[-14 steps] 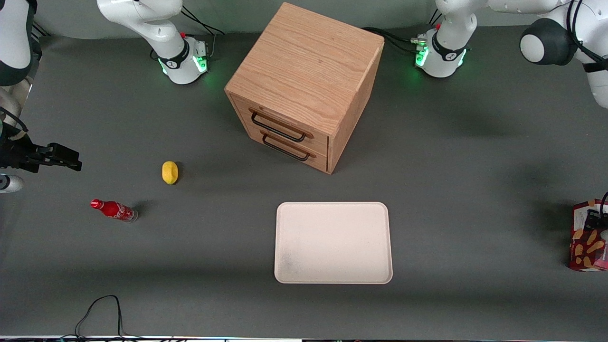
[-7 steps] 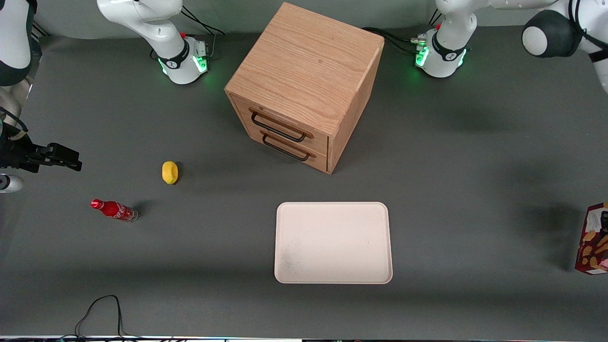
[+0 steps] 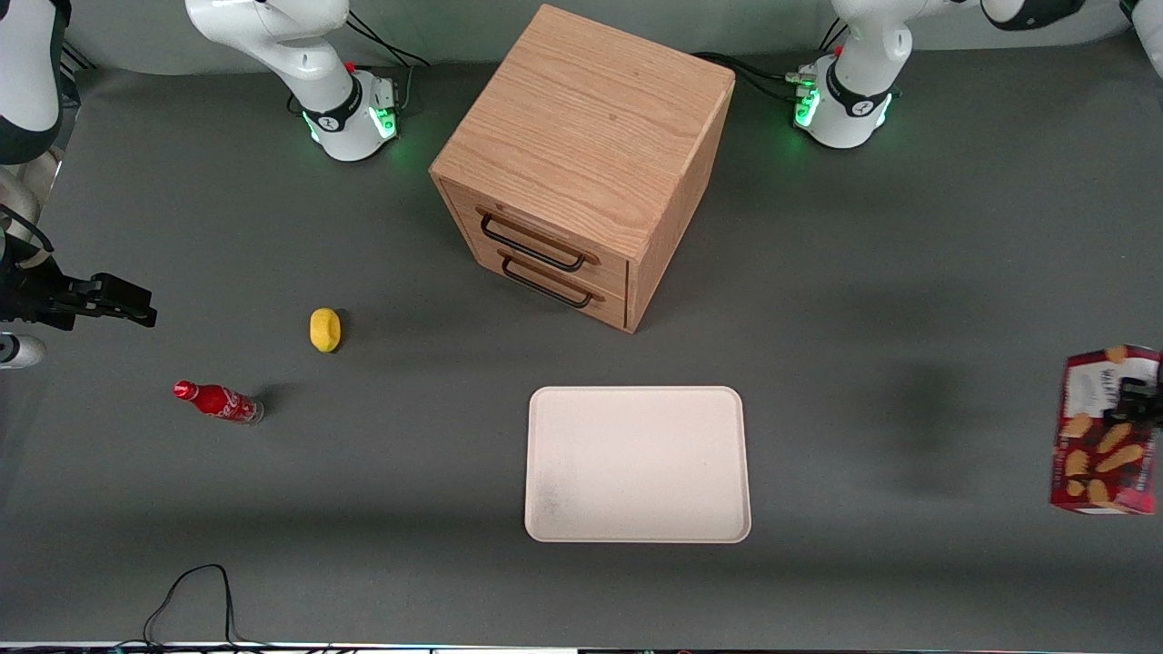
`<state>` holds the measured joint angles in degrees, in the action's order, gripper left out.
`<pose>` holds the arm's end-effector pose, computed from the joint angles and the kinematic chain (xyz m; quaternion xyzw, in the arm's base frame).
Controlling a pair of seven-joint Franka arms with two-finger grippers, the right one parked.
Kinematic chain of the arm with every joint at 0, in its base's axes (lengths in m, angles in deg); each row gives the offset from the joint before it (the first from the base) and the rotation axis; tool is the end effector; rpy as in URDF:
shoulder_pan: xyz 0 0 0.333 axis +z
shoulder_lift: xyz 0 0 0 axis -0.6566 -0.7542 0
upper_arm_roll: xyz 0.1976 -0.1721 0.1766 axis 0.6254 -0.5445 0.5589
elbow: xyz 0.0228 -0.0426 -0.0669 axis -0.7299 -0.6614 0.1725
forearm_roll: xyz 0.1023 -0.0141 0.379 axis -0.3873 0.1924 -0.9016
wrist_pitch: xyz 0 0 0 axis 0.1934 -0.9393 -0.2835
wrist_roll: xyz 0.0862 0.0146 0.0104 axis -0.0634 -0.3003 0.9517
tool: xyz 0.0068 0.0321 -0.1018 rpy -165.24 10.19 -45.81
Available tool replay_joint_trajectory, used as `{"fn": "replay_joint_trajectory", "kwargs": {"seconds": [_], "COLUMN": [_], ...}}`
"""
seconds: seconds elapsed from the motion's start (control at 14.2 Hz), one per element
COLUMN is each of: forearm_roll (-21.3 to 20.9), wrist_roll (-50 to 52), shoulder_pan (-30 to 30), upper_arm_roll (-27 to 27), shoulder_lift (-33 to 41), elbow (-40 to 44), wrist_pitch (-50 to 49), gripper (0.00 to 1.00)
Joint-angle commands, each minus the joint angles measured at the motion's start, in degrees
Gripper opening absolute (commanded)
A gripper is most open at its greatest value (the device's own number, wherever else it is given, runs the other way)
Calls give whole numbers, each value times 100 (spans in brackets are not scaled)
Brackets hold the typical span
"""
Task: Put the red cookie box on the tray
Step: 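Lift the shortbread box with the left gripper and carry it toward the white tray, then lower the box onto the tray's rim area and open the left gripper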
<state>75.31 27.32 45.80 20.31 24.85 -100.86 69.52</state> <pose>0.6978 0.1181 0.4636 0.9872 -0.1463 -0.0083 0.0636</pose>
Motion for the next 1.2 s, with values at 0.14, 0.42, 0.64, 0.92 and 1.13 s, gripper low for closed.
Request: {"fn": "replay_joint_trajectory", "kwargs": {"seconds": [0.14, 0.42, 0.64, 0.92, 1.13], "forearm_roll": [-478, -1615, -2166, -2314, -2473], "wrist_roll": [3177, 5193, 5811, 5829, 5838], "shoulder_pan": [-738, -1326, -1477, -1653, -1723], "upper_arm_roll": [-977, -1882, -2342, -2342, -2342], "shoulder_lift": [156, -502, -1196, -1619, -1708], "elbow": [87, 44, 18, -88, -254], "wrist_pitch": [-7, 931, 1696, 2225, 2585], "gripper": [0, 0, 0, 0, 0]}}
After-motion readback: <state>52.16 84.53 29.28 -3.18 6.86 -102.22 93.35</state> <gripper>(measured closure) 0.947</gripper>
